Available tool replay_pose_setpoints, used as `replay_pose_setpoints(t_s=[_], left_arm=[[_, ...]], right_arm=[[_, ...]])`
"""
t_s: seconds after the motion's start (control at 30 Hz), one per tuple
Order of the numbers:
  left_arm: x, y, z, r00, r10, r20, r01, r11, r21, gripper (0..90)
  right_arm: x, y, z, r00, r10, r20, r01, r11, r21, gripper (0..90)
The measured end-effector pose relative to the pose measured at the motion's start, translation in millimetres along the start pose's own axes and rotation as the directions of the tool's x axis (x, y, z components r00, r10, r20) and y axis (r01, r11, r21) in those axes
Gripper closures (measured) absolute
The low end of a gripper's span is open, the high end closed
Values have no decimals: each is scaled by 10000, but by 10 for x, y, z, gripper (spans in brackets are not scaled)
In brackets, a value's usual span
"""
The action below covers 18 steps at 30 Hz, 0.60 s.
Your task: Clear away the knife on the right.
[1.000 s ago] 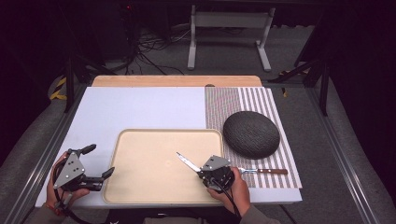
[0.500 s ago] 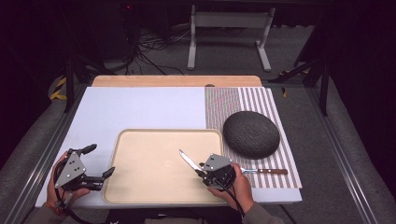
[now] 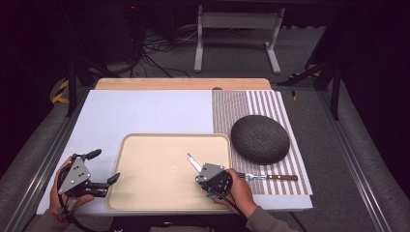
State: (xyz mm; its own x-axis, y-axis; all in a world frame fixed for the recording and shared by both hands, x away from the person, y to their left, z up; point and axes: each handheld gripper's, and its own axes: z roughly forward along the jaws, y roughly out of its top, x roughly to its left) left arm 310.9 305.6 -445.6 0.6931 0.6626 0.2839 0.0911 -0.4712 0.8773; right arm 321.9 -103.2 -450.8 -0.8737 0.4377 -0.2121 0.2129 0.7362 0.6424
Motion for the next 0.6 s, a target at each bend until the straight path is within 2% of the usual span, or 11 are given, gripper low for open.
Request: replay_pose_setpoints(t_s=[0.07,0.13,0.33,0.43,0.6], left_arm=[[0,0,1,10000,-2,14,2,10000,-1,52],[-1,1,1,10000,2,14,-2,10000,-8,52],[-15,7,-4,10000,-70,5,70,10000,0,52],[-16,13,-3,10000,73,8,-73,10000,35,52],[-19,16,-4,9999,98,-91,-97,9999,65,55]], right_arm=[[-6,-2,1,10000,0,82,1,10000,-4,900],[-30,-20,-5,9995,280,175,-280,9996,-4,900],[-114,-117,-64,9973,703,207,-701,9975,-77,900],[-154,-177,-108,9946,970,364,-968,9953,-60,900],[-197,-263,-166,9920,1222,302,-1218,9925,-141,900]])
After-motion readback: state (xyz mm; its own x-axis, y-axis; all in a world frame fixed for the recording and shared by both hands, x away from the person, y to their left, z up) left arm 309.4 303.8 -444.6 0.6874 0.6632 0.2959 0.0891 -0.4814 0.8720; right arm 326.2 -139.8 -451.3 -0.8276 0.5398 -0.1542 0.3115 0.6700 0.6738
